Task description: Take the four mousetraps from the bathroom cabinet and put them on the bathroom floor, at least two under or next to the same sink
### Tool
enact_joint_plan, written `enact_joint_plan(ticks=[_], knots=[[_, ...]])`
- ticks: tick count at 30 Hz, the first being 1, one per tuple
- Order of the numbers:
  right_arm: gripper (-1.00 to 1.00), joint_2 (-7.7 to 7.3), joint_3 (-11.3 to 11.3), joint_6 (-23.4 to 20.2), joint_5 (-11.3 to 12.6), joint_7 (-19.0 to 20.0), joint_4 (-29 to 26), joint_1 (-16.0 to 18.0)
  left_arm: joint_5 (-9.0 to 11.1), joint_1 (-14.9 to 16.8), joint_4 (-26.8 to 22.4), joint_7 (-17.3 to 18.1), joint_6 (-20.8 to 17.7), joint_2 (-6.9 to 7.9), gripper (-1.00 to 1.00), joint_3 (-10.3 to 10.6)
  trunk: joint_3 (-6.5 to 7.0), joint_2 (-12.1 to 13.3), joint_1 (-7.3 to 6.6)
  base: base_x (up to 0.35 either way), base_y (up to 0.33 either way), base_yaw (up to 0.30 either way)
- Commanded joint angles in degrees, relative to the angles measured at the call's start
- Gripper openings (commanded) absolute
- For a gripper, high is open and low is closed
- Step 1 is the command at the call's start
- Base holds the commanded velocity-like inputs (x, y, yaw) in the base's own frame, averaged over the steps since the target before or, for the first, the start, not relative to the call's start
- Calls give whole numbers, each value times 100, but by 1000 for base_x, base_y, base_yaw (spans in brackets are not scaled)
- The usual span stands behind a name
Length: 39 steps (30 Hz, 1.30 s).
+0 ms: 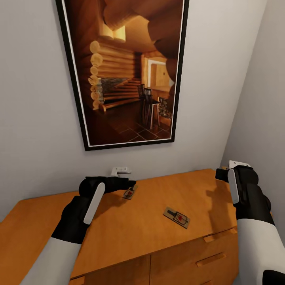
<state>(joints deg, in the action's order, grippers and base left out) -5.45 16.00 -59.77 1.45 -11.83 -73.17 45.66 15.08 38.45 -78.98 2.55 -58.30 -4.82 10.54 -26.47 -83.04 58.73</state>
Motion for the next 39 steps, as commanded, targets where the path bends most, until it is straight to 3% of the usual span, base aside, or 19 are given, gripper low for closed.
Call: enact_joint_plan(ticks=[1, 9, 15, 19, 39], knots=[[-100, -1, -1, -23, 22, -22, -4, 4, -23, 5, -1, 25, -24, -2, 100, -2, -7, -4, 0, 0, -1, 0], [-100, -4, -1, -23, 22, -22, -4, 4, -39, 5, 451, -179, -24, -21, 100, 24, -7, -4, 0, 0, 0, 0], [-100, -8, -1, -23, 22, -22, -4, 4, -74, 5, 814, -694, -16, -234, 100, 29, -7, -4, 0, 0, 0, 0], [-100, -7, -1, -23, 22, -22, -4, 4, -78, 5, 855, -880, -9, -291, 100, 28, -7, -4, 0, 0, 0, 0], [-100, -9, -1, -23, 22, -22, -4, 4, -84, 5, 825, -982, -8, -373, 100, 36, -7, -4, 0, 0, 0, 0]])
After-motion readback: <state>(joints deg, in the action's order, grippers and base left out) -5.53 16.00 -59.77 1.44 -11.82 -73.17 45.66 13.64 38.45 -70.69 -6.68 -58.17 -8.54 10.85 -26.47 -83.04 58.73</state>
